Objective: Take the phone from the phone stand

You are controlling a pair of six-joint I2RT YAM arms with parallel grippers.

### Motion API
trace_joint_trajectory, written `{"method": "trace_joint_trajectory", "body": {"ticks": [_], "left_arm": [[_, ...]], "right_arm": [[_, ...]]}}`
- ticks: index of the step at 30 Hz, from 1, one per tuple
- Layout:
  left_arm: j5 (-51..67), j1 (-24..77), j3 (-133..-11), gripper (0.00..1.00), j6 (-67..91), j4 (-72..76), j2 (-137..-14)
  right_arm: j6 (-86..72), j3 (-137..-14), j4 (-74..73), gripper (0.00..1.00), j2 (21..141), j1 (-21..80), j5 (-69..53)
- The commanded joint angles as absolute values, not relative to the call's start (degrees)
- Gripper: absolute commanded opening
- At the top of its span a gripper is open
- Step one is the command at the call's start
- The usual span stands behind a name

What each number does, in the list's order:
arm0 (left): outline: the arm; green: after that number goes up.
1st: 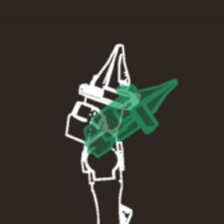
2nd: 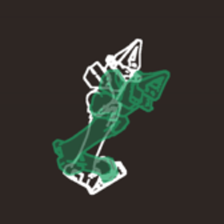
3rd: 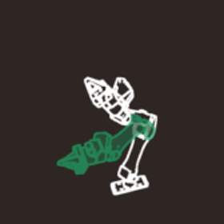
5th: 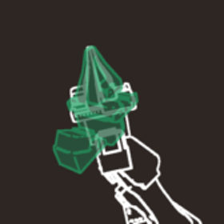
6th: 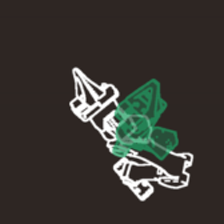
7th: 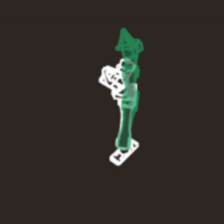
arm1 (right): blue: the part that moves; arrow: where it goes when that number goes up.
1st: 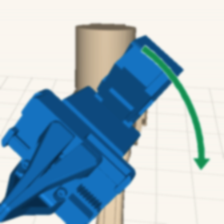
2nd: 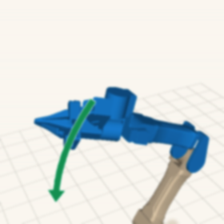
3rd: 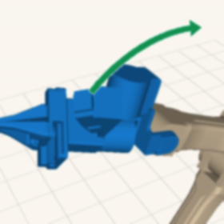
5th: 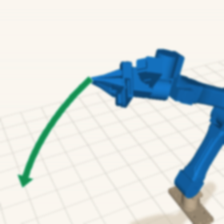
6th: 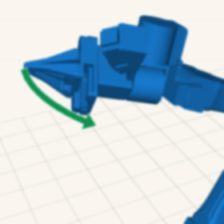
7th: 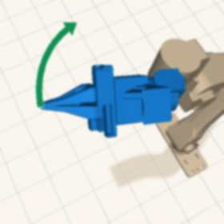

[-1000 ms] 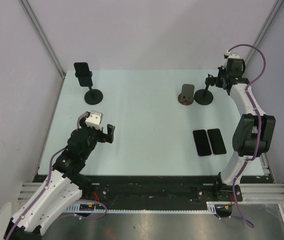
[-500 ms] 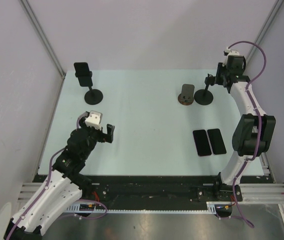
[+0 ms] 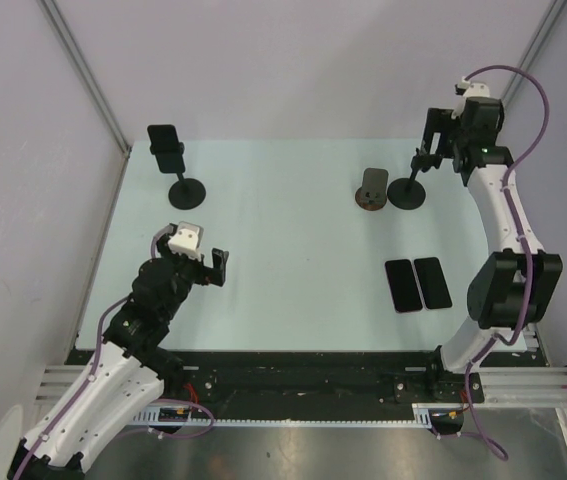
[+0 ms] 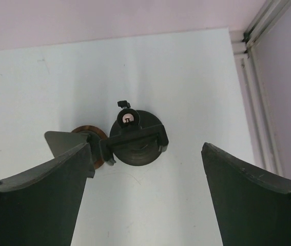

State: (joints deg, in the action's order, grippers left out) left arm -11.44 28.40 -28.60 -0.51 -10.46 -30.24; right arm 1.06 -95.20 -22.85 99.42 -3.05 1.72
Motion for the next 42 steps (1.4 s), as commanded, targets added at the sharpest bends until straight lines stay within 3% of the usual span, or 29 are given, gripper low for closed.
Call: {"method": "trace_joint_trajectory", "body": {"ticks": [1,10,20,33,42], "left_arm": [[-10.6,27.9,-29.8,1.00,-0.4,-9.3,-30.5],[-10.9,27.9,-33.9,1.00,6.0,-9.4,-34.9],[-12.1,22.1,-51.0,1.00,6.9,-9.3,-54.9],[-5.4,0.2,-79.9,1.00,10.2,-9.2,-85.1],[-0.4,-5.0,-95.5,1.00,6.1,-9.3,-100.1]], "right_arm": [[0.3,-94.3,-23.3,0.95,87.4,-2.0,2.8],[-6.1,-79.1,-24.3,1.00,68.4,2.8,2.2],[-10.0,-64.7,-25.5,1.00,54.6,11.8,-1.5],[-6.5,-56.6,-20.1,1.00,51.2,16.8,-7.7],[-4.1,-55.6,-18.4,1.00,51.3,18.5,-10.1]]}}
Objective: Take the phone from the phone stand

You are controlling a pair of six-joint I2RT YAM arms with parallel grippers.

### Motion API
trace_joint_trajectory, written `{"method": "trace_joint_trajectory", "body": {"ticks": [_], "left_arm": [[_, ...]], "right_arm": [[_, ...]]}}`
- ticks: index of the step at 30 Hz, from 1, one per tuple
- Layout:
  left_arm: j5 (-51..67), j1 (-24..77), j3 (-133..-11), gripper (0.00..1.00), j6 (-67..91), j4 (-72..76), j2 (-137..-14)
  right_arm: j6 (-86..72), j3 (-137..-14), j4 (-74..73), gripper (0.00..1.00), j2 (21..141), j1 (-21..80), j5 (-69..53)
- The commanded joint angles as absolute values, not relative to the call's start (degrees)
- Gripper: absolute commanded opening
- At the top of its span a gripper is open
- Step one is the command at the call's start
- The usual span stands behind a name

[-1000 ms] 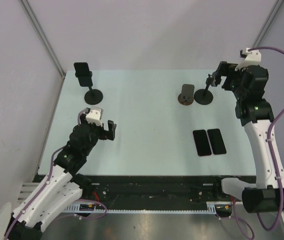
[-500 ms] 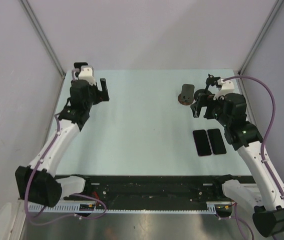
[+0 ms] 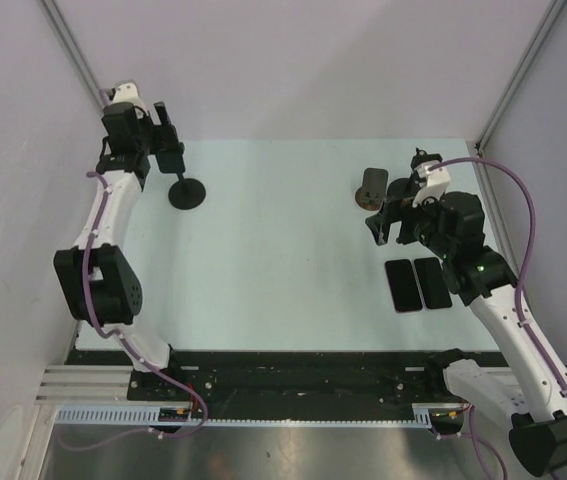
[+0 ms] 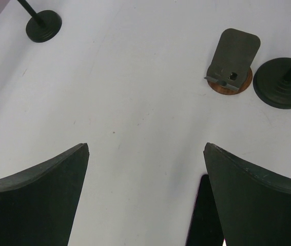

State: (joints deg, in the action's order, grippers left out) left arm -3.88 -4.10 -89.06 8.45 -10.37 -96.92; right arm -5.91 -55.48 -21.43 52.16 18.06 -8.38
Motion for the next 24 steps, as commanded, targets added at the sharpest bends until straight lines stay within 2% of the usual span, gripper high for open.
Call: {"method": "trace_joint_trajectory", "body": {"ticks": [1,9,17,24], "left_arm": [[-0.4,-5.3,-96.5,1.00,5.7,-9.3,-101.1],[7.6,-6.3,-102.5,1.00,2.8,-9.3,-107.7],[10.7,-6.2,-101.5,1.00,3.6,-9.2,-109.1],[5.2,-4.4,-99.3,1.00,6.7,-9.3,-106.0]], "right_arm": [[-4.0,-55.6,-18.5,1.00,51.1,18.8,-10.2],[-3.9,-55.5,-19.3,1.00,50.0,18.9,-10.1],[-5.1,-55.3,-19.2,1.00,50.1,19.3,-10.1],[-5.3,-55.2,-18.6,1.00,51.0,20.0,-9.1]]}}
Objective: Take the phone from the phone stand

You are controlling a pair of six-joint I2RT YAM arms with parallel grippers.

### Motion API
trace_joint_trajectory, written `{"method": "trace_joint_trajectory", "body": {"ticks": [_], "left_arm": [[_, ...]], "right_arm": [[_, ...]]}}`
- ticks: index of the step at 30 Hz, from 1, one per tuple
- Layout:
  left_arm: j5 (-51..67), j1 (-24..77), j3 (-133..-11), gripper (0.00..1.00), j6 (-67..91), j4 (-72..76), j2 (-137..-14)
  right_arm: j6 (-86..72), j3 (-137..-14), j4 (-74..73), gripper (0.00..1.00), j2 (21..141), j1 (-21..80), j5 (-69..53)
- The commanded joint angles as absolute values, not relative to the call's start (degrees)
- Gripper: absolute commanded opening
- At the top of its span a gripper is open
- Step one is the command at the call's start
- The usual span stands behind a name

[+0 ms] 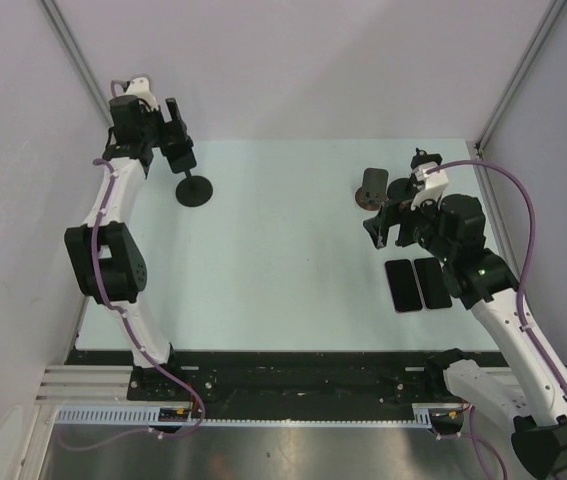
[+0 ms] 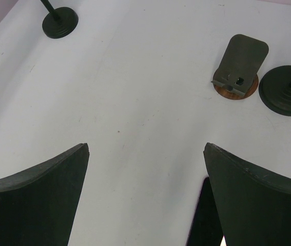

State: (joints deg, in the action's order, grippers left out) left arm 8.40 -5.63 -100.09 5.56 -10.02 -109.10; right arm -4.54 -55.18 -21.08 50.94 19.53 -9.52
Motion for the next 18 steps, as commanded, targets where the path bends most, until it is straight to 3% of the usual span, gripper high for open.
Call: {"method": "trace_joint_trajectory", "body": {"ticks": [1,6,18], "left_arm": [[3.6,-3.8,-99.1,1.00,6.9,-9.2,-105.7],[-8.1,-0.5,-99.0,1.00,7.8,-9.2,-105.5],[-14.3,-0.5,-101.8,1.00,11.7,-9.2,-110.0]], "right_arm": [[-5.3,-55.2,-18.4,1.00,51.2,20.2,-8.9],[-5.0,-55.2,-17.6,1.00,51.7,20.4,-8.5],[-3.8,-55.2,-17.7,1.00,52.3,20.4,-7.6]]}}
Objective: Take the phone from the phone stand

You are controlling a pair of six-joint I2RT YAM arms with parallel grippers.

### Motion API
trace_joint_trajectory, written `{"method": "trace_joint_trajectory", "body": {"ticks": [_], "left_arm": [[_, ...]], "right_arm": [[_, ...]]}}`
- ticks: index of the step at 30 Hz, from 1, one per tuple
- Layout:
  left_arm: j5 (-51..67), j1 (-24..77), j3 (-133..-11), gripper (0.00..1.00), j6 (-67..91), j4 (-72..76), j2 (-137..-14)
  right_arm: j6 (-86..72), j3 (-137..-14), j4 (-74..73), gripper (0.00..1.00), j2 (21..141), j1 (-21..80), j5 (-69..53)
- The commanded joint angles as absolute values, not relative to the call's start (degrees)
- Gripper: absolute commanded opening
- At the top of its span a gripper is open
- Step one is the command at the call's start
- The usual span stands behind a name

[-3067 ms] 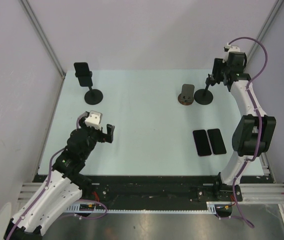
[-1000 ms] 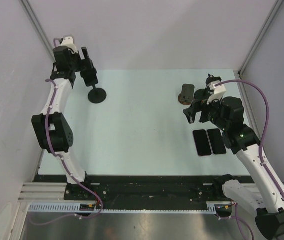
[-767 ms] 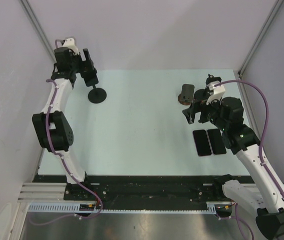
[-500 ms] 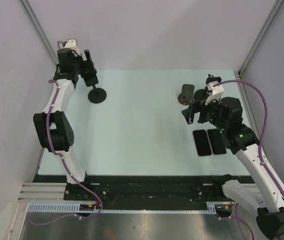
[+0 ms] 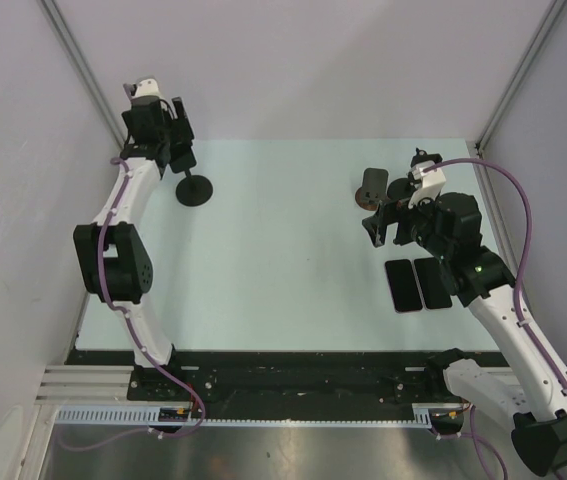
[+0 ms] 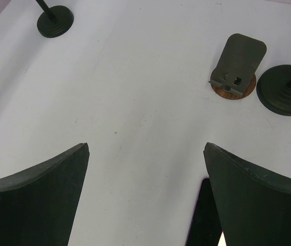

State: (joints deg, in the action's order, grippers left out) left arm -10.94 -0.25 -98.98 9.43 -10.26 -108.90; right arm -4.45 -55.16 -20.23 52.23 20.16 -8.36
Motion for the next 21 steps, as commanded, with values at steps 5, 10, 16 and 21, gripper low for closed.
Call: {"method": "trace_joint_trajectory", "body": {"ticks": [5,10,16,21], "left_arm": [[-13.3,1.2,-103.0,1.00,12.3,-9.1,-111.5],[-13.9,2.0,-103.3,0.99,12.2,-9.2,-111.9],[-14.6,2.1,-103.4,0.86,12.0,-9.2,-112.1],[-12.6,2.2,-103.0,0.61,10.9,-9.2,-111.0]], "right_arm": [[-3.6,-55.2,-17.7,1.00,52.8,20.5,-7.6],[-3.7,-55.2,-17.4,1.00,53.2,20.6,-7.9],[-3.6,-54.9,-17.8,1.00,53.0,20.5,-7.8],[-3.7,-54.5,-17.8,1.00,52.3,20.7,-7.9]]}}
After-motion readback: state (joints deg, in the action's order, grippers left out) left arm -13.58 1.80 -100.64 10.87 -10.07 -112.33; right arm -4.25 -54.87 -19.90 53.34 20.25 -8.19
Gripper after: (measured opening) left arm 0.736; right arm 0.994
